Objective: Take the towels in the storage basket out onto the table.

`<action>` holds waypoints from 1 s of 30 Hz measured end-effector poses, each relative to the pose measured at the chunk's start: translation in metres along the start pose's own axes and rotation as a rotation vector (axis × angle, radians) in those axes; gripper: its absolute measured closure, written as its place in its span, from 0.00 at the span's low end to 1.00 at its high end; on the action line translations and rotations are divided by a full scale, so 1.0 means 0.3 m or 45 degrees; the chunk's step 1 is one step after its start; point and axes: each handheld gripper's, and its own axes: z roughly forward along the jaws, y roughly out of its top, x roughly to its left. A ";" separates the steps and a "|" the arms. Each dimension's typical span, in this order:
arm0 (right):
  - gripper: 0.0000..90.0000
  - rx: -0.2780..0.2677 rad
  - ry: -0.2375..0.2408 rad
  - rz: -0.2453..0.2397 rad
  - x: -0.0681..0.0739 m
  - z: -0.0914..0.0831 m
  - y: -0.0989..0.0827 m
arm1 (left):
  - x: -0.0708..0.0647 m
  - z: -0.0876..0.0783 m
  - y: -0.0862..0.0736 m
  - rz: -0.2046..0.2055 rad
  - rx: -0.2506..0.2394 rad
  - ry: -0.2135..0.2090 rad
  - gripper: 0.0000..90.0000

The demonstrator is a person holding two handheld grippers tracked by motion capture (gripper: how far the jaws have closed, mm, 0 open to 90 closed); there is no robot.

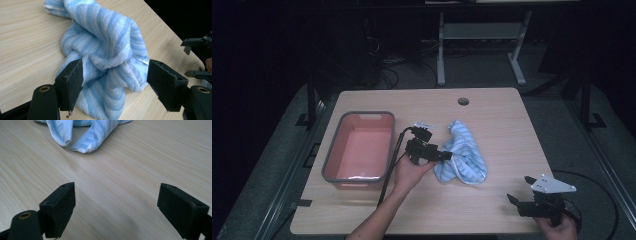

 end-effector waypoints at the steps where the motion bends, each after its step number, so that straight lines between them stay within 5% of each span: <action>1: 0.16 0.002 -0.001 0.001 -0.001 0.000 0.000 | -0.001 -0.004 -0.004 0.005 0.004 0.004 0.32; 30: 0.16 0.015 -0.014 0.023 -0.010 -0.003 -0.008 | -0.009 -0.073 -0.137 0.002 -0.015 -0.018 0.31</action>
